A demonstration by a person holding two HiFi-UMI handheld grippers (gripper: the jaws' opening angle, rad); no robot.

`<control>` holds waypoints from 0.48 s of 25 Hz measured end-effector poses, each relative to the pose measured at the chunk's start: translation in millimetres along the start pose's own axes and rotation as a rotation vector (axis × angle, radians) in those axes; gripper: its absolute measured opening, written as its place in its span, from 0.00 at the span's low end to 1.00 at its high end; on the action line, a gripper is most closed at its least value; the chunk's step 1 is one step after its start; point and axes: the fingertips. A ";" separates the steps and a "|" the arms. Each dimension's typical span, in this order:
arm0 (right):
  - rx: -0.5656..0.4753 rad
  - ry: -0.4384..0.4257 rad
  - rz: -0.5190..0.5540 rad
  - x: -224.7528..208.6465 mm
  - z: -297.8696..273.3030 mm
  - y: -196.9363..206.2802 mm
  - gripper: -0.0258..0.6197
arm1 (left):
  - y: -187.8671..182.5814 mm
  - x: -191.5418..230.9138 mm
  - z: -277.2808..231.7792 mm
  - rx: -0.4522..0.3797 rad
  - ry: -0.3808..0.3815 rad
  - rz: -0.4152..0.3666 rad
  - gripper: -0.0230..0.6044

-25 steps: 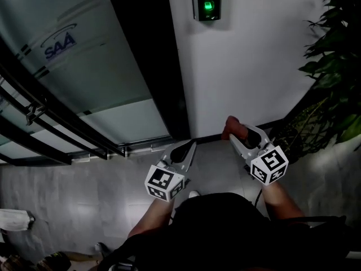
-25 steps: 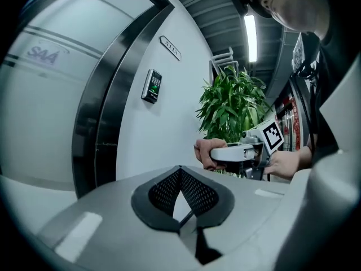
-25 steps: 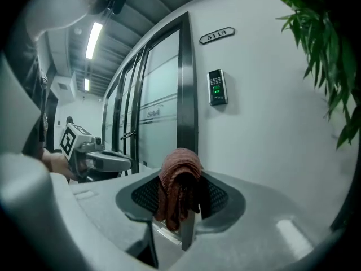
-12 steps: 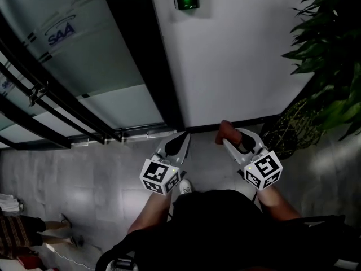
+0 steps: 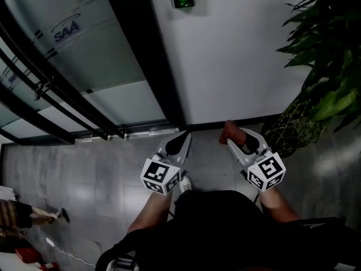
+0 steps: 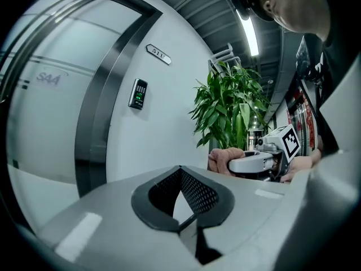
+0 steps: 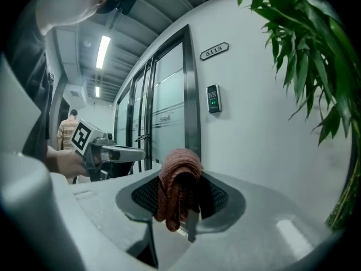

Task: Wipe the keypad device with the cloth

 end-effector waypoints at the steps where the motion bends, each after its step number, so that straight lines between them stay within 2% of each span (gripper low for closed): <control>1: 0.001 -0.001 0.001 1.0 1.1 0.4 0.27 | -0.3 -0.7 0.9 -0.002 -0.003 0.000 0.06; 12: -0.004 0.001 -0.006 5.1 5.8 5.5 0.27 | 0.3 -9.4 6.4 0.005 0.002 -0.018 0.06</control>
Point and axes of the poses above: the fingertips, and each gripper's own axes: z backward along the fingers, x to its left, y out of its underside, and after that the axes turned 12 degrees about -y, right-handed
